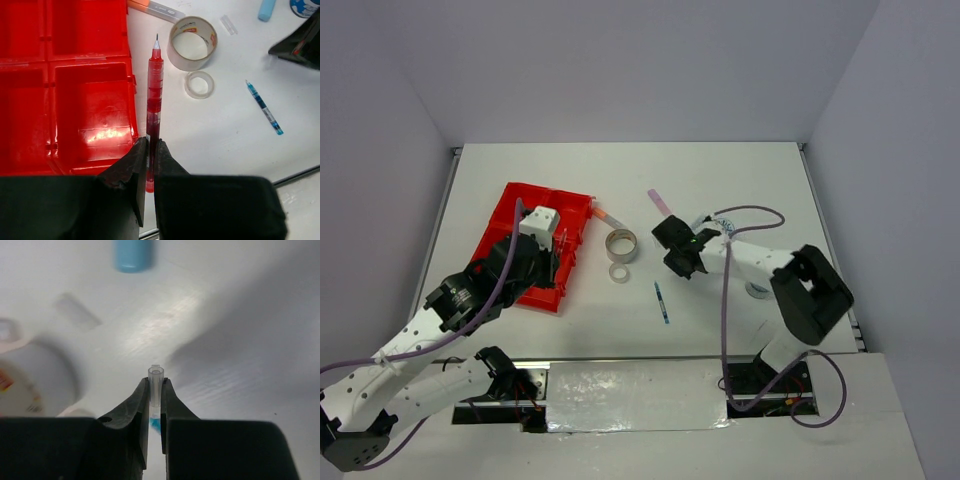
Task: Sort the stationery into containers
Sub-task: Close the pen cap on the pen.
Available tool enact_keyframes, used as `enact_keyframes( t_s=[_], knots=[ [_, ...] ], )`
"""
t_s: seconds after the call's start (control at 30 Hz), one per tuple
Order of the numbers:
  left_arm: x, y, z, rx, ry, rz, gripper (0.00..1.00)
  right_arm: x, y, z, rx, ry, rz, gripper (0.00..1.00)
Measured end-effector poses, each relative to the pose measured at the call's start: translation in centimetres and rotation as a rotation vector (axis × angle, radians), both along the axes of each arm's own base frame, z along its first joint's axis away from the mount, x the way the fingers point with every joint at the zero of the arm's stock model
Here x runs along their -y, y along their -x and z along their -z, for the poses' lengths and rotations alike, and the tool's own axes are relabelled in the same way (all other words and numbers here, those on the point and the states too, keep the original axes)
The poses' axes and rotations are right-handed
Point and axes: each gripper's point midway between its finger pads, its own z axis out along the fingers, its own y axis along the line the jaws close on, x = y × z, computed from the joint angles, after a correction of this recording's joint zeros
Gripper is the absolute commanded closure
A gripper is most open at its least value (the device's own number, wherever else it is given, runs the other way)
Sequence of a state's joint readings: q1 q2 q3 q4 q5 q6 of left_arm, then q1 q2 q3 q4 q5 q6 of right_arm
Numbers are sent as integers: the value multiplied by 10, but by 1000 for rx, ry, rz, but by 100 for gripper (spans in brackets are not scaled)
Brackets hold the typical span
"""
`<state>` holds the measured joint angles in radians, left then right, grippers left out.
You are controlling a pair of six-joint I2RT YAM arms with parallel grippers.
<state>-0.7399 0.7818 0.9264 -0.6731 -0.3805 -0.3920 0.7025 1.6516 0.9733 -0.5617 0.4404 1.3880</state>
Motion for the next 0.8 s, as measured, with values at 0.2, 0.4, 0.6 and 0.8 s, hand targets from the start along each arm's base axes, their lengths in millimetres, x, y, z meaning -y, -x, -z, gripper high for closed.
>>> enact_keyframes(
  t_s=[0.2, 0.4, 0.6, 0.8],
  knots=[
    [14, 6, -2, -24, 64, 55, 100, -20, -19, -118, 419, -171, -246, 100],
    [42, 20, -19, 18, 286, 158, 100, -50, 0, -215, 770, -386, -445, 100],
    [76, 37, -26, 36, 484, 319, 100, -105, 28, -260, 922, -545, -723, 100],
    [90, 49, -32, 57, 601, 406, 100, -135, 64, -308, 1083, -642, -909, 100]
  ],
)
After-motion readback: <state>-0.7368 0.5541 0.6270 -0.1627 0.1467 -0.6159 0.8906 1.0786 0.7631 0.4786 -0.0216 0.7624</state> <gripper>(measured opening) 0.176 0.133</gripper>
